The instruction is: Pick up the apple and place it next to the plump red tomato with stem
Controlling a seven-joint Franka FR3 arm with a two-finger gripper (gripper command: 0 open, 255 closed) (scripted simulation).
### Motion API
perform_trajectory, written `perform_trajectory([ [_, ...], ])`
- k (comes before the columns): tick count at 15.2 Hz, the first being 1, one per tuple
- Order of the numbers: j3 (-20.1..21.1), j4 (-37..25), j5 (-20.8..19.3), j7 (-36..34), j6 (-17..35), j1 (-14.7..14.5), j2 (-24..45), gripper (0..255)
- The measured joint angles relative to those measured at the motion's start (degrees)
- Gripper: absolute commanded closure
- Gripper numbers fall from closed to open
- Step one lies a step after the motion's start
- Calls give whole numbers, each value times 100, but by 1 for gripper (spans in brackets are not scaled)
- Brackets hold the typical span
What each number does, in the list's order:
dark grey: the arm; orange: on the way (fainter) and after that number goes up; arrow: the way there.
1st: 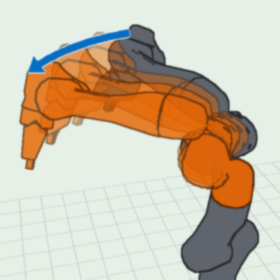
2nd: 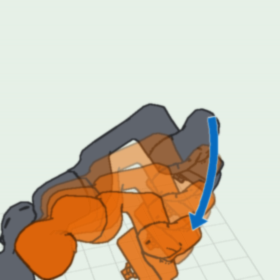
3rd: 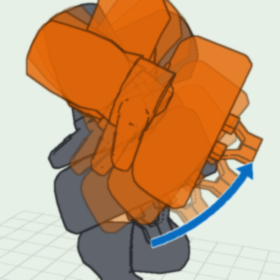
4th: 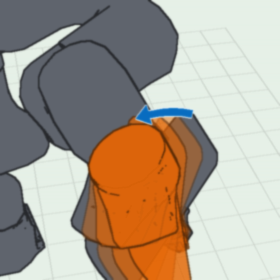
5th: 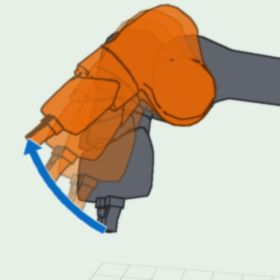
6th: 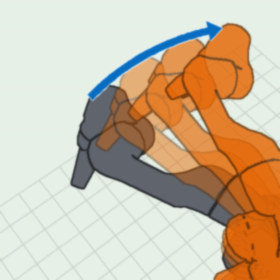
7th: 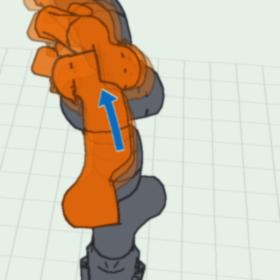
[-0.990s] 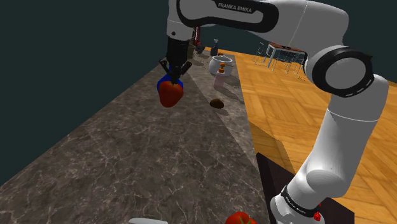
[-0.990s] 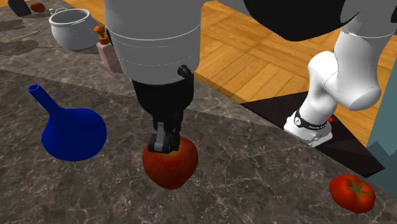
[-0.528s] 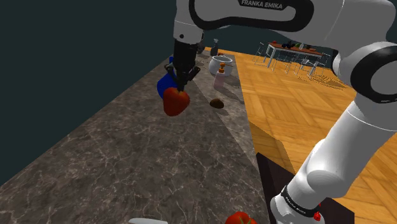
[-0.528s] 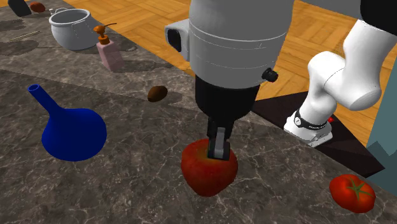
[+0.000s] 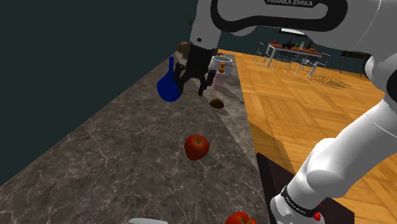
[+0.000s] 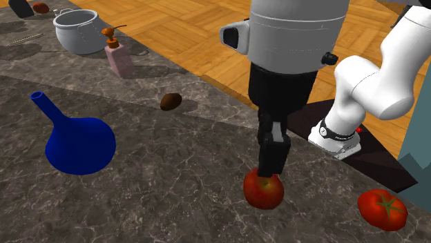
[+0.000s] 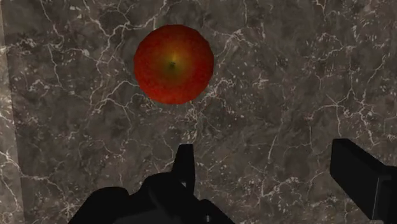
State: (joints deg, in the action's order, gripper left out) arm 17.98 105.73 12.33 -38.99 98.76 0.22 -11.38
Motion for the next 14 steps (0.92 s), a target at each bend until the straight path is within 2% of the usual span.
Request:
perform_trajectory([
  [4,-1319,1781,2777,1643,487,142,-756,0],
  [5,-1622,2110,3362,2045,452,162,-813,0],
  [6,-1752,2316,3704,2269,484,158,-839,0],
  [9,-1784,2569,4089,2488,648,102,-843,0],
  [14,-1647,2737,4286,2552,926,0,-803,0],
])
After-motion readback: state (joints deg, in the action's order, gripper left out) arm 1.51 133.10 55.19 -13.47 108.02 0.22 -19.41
